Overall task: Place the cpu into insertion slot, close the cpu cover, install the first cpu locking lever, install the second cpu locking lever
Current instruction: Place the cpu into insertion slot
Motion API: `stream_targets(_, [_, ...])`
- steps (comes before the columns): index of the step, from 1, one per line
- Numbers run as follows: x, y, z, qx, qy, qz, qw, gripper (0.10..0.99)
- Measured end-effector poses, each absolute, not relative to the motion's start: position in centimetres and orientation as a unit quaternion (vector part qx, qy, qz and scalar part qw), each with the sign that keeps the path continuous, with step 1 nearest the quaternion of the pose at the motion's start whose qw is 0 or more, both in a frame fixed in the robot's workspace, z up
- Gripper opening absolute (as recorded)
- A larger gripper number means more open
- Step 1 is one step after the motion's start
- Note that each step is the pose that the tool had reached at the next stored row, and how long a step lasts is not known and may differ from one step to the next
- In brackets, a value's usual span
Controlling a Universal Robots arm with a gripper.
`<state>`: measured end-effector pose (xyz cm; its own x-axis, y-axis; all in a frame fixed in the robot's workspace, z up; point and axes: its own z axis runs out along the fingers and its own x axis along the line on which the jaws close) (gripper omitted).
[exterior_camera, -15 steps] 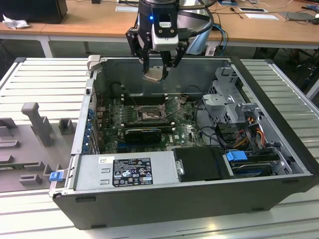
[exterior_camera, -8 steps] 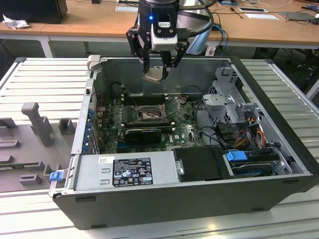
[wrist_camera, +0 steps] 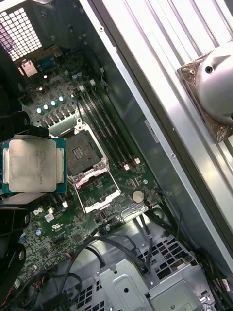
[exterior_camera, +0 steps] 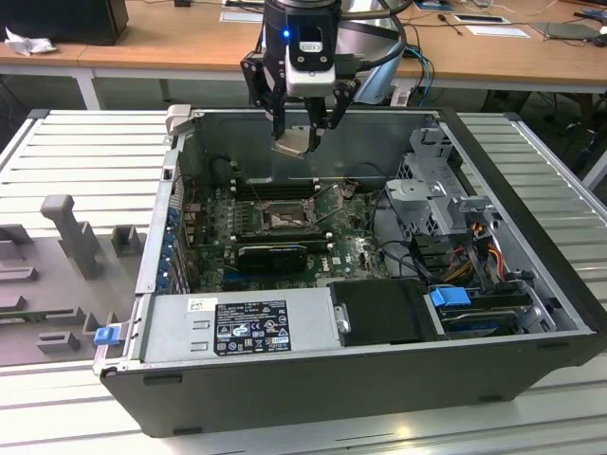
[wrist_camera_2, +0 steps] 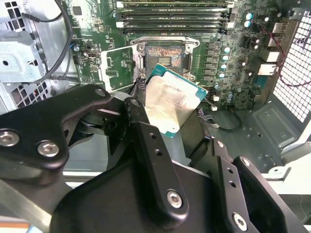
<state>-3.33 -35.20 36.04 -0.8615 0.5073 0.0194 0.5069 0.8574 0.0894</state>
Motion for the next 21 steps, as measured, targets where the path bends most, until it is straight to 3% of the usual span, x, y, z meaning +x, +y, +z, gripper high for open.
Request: stream_targets(21, [-3.33,-35.2,36.04,0.3,0.953,0.046,0.004,0.525])
